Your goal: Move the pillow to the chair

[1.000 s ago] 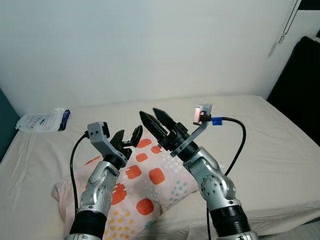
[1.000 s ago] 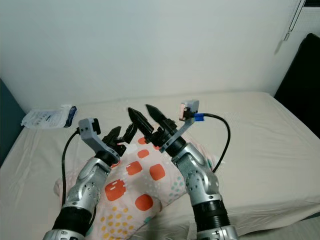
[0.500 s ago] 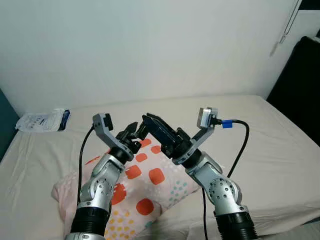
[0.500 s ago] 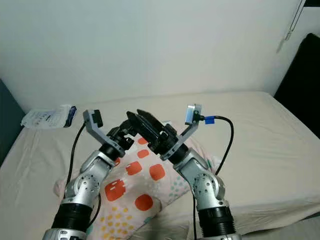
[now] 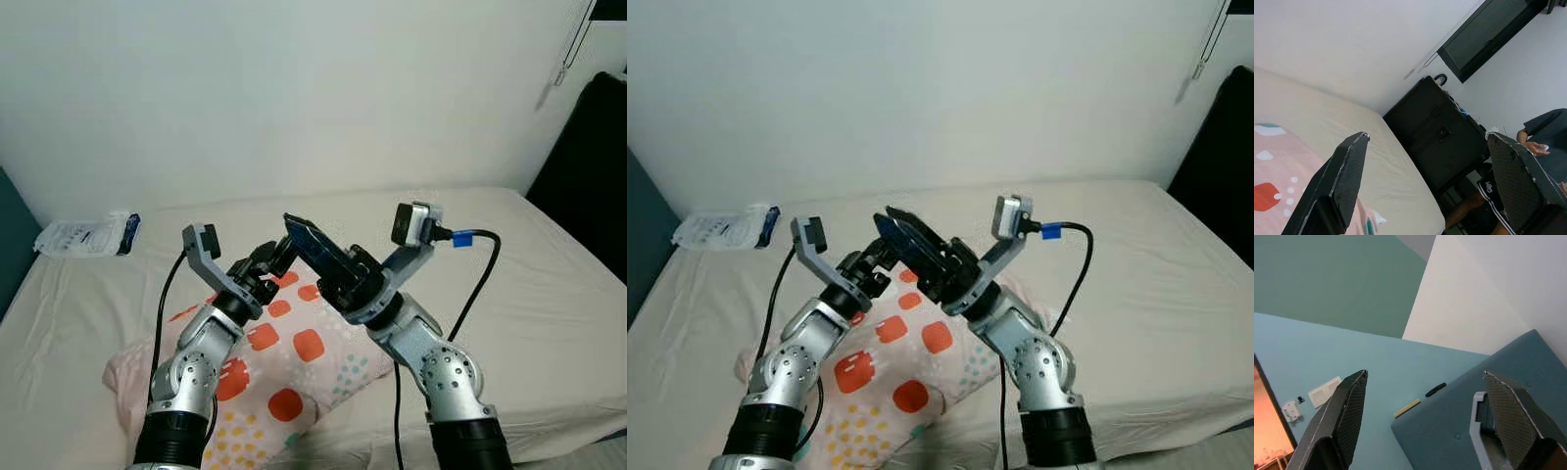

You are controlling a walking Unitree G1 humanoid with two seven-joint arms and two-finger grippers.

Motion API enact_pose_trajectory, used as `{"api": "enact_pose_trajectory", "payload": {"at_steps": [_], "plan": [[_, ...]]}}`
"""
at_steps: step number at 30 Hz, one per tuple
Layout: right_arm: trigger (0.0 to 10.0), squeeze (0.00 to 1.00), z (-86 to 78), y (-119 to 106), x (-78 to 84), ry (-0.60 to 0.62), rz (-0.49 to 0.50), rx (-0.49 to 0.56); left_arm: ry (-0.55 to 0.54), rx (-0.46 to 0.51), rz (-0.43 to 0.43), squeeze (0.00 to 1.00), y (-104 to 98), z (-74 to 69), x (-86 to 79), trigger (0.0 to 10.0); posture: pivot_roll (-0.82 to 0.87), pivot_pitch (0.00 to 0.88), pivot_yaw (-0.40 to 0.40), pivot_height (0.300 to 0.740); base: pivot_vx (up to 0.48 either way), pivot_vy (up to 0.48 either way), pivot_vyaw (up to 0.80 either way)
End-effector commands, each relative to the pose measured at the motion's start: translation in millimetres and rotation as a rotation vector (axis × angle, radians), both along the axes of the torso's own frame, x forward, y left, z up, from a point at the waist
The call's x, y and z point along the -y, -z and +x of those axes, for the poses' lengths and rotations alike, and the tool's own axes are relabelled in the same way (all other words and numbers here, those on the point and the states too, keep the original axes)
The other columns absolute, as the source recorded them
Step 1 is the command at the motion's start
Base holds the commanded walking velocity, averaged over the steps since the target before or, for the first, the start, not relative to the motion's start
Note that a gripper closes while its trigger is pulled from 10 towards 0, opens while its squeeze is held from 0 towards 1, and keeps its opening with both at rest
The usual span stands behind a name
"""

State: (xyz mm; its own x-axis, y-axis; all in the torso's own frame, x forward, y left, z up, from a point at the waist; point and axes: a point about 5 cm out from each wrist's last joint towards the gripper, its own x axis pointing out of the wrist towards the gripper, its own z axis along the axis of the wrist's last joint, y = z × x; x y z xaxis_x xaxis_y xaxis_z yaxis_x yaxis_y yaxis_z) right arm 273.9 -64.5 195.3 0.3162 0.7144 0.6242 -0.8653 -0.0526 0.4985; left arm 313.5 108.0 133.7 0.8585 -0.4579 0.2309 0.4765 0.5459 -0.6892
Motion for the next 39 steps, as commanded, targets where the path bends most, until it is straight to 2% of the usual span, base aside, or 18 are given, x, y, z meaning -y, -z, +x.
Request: {"api": "enact_pose_trajectory", "payload": {"at_steps": [1, 9, 13, 14, 15, 16, 17, 20, 22, 26, 29, 31, 35, 36, 37, 38, 39], "plan": [[10.0, 0.00, -7.7, -5.3, -0.8, -0.058, 0.031, 0.030, 0.014, -0.004, 0.020, 0.00, 1.6, -2.6, -1.5, 10.0, 0.08, 0.000, -0.003, 0.740, 0.000, 0.000, 0.00], [10.0, 0.00, -12.2, 1.4, 3.6, -0.067, 0.008, 0.005, 0.035, -0.011, 0.016, 0.00, 4.4, -5.8, 0.7, 10.0, 0.06, 0.000, -0.003, 0.740, 0.000, 0.000, 0.00], [10.0, 0.00, -8.7, 4.7, 5.8, -0.034, -0.008, -0.028, 0.042, -0.009, 0.007, 0.00, 3.9, -6.2, 2.0, 10.0, 0.06, 0.000, -0.001, 0.740, 0.000, 0.000, 0.00], [10.0, 0.00, 19.2, 30.2, 6.8, 0.179, -0.199, -0.212, 0.051, -0.003, 0.009, 0.00, 3.2, -6.6, 3.1, 10.0, 0.05, 0.000, -0.003, 0.740, 0.000, 0.000, 0.00], [10.0, 0.00, 19.2, 30.2, 6.8, 0.179, -0.199, -0.212, 0.051, -0.003, 0.009, 0.00, 3.2, -6.6, 3.1, 10.0, 0.05, 0.000, -0.003, 0.740, 0.000, 0.000, 0.00], [10.0, 0.00, 40.3, 58.5, 13.7, 0.375, -0.400, -0.378, 0.056, 0.001, 0.011, 0.00, 2.8, -6.7, 3.8, 10.0, 0.05, 0.000, -0.003, 0.740, 0.000, 0.000, 0.00], [10.0, 0.00, 48.2, 76.4, 23.6, 0.478, -0.517, -0.418, 0.043, -0.005, 0.021, 0.00, 4.6, -5.8, 3.4, 10.0, 0.06, 0.000, -0.012, 0.740, 0.000, 0.000, 0.00], [10.0, 0.00, 50.4, 83.2, 30.6, 0.511, -0.543, -0.449, 0.020, -0.019, 0.045, 0.00, 8.3, -4.6, 1.6, 10.0, 0.07, 0.000, -0.019, 0.740, 0.000, 0.000, 0.00], [10.0, 0.00, 48.2, 80.5, 34.7, 0.491, -0.499, -0.444, -0.022, -0.055, 0.082, 0.00, 15.8, -3.2, -3.0, 10.0, 0.06, 0.000, -0.018, 0.740, 0.000, 0.000, 0.00], [10.0, 0.00, 47.3, 78.2, 34.5, 0.489, -0.507, -0.432, -0.048, -0.088, 0.104, 0.00, 23.6, -4.3, -8.0, 10.0, 0.06, 0.000, -0.015, 0.740, 0.000, 0.000, 0.00], [10.0, 0.00, 48.3, 78.6, 36.3, 0.506, -0.508, -0.443, -0.074, -0.130, 0.154, 0.00, 34.8, -6.5, -13.3, 10.0, 0.06, 0.000, -0.014, 0.740, 0.000, 0.000, 0.00], [10.0, 0.00, 49.5, 80.5, 39.6, 0.526, -0.511, -0.465, -0.110, -0.170, 0.200, 0.00, 44.0, -6.7, -18.9, 10.0, 0.05, 0.000, -0.011, 0.740, 0.000, 0.000, 0.00], [10.0, 0.00, 53.7, 84.9, 45.1, 0.573, -0.525, -0.515, -0.141, -0.190, 0.247, 0.00, 49.7, -5.6, -25.3, 10.0, 0.05, 0.000, -0.010, 0.740, 0.000, 0.000, 0.00], [10.0, 0.00, 59.3, 90.5, 54.5, 0.648, -0.552, -0.568, -0.206, -0.246, 0.295, 0.00, 56.6, -1.8, -35.1, 10.0, 0.04, 0.000, -0.008, 0.740, 0.000, 0.000, 0.00], [10.0, 0.00, 59.3, 90.5, 54.5, 0.648, -0.552, -0.568, -0.206, -0.246, 0.295, 0.00, 56.6, -1.8, -35.1, 10.0, 0.04, 0.000, -0.008, 0.740, 0.000, 0.000, 0.00], [10.0, 0.00, 65.1, 89.3, 67.3, 0.739, -0.547, -0.569, -0.263, -0.269, 0.352, 0.00, 60.7, 1.7, -45.9, 10.0, 0.04, 0.000, -0.005, 0.740, 0.000, 0.000, 0.00], [10.0, 0.00, 69.0, 82.7, 78.6, 0.795, -0.491, -0.563, -0.301, -0.283, 0.381, 0.00, 62.2, 4.5, -54.6, 10.0, 0.04, 0.000, 0.000, 0.740, 0.000, 0.000, 0.00]]}}
